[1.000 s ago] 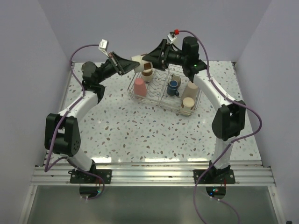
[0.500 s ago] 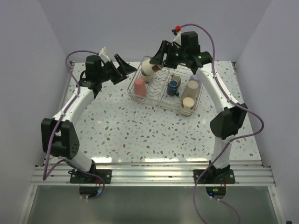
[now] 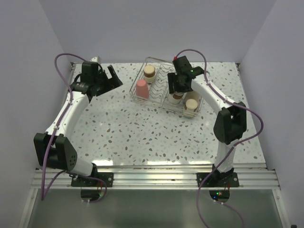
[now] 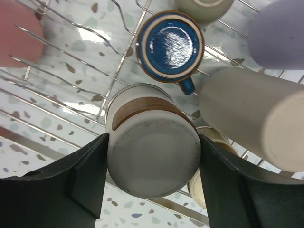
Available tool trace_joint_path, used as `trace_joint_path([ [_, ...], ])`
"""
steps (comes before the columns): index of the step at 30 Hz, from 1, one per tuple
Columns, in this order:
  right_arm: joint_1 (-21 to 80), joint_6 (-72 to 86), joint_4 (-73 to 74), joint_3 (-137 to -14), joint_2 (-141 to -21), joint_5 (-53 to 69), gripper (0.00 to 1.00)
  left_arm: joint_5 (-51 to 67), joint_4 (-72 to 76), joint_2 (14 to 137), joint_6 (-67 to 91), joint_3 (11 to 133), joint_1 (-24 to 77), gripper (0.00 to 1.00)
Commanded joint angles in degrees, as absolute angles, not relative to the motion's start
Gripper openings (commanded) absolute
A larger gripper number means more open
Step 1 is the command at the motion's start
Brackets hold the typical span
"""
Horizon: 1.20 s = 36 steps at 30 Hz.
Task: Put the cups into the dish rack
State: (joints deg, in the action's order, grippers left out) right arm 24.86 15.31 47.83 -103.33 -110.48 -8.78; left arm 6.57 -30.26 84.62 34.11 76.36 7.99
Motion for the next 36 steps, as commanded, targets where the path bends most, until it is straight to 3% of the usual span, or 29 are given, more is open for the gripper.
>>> trace_joint_path([
  [1,25.8,13.3,45.0,-101.7,-106.4,-13.6,0.00,3.6,-32.1,83.0,30.8,78.7,7.4,1.00],
  [22,28.0,16.6,38.8,-94.6,-108.9,-17.6,0.00,5.1,-32.3,81.2,28.4,77.1,6.0,1.00],
  [26,28.2,16.7,38.8,-95.0,-109.8,-16.5,0.21,5.0,-32.3,80.0,28.1,75.9,5.2,1.00],
  [27,28.2,16.6,38.9,-95.3,-109.9,-16.0,0.32,5.2,-32.3,79.9,28.1,75.4,5.1,1.00],
  [36,28.4,16.5,39.5,-96.9,-111.3,-14.3,0.58,5.4,-32.8,78.5,27.8,74.5,3.9,1.00],
])
